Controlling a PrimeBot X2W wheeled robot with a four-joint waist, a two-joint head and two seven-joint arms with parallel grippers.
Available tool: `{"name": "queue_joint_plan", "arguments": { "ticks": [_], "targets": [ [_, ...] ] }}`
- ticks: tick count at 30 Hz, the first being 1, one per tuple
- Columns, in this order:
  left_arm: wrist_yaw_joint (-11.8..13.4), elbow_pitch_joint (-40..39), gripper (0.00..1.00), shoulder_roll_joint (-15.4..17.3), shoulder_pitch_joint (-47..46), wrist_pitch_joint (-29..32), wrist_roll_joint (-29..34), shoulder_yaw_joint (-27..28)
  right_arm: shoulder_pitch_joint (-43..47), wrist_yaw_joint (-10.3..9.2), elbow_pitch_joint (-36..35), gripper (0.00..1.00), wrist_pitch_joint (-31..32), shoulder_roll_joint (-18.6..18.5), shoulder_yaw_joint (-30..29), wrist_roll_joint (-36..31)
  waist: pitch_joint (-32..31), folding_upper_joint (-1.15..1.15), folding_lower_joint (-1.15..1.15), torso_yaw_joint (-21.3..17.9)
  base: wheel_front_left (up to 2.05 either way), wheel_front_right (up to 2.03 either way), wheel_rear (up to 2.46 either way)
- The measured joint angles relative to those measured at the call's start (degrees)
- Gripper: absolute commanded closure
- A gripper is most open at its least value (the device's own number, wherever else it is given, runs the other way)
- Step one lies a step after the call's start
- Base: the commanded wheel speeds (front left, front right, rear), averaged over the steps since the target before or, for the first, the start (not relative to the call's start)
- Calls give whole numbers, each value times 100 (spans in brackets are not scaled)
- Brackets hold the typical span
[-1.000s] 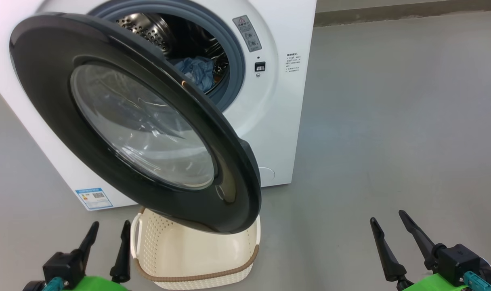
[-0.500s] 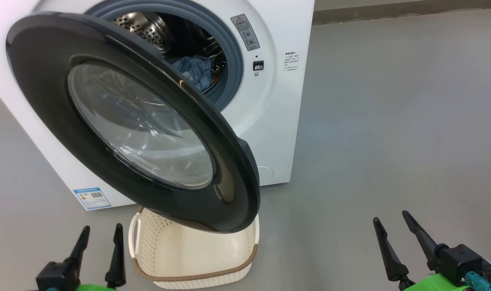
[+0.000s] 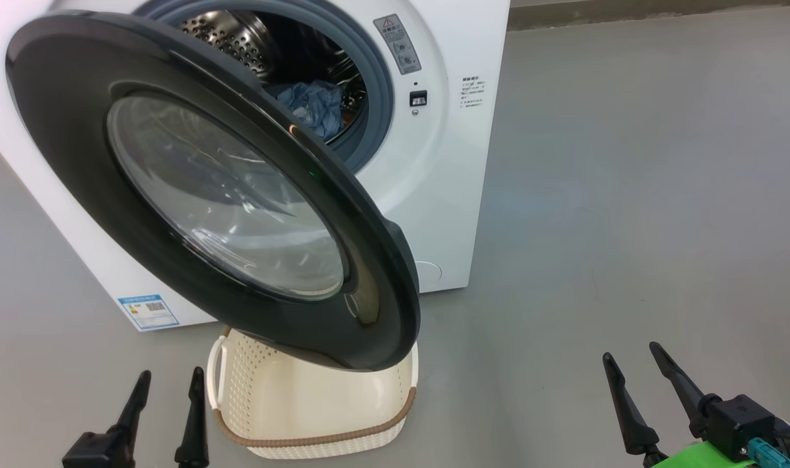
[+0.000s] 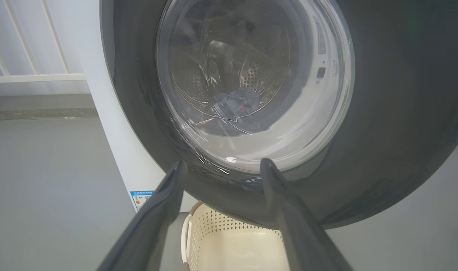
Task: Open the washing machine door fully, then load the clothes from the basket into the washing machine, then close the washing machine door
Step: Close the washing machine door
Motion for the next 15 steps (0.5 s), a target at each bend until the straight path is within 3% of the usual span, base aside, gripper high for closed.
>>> {"name": "queue_joint_plan", "arguments": {
  "ticks": [6,7,9,11,12,15],
  "targets": [
    [0,-34,0,-5,19,0,5,21,0,0,32,0,0,5,-9,0,-36,0,0,-10,0,0,0],
    [0,-43,0,-7,31,0,5,34,0,0,46,7,0,7,-10,0,-45,0,0,-11,0,0,0],
    [0,-69,0,-7,75,0,5,62,4,0,86,51,0,8,-10,0,-62,0,0,-11,0,0,0],
    [0,-83,0,-7,129,0,5,79,9,0,142,77,0,7,-12,0,-73,0,0,-8,0,0,0],
    [0,-85,0,-8,140,0,5,83,15,0,168,100,0,7,-13,0,-79,0,0,-5,0,0,0],
    [0,-107,0,-9,144,0,5,102,48,0,218,100,0,7,-16,0,-91,0,0,8,0,0,0]
  ]
}}
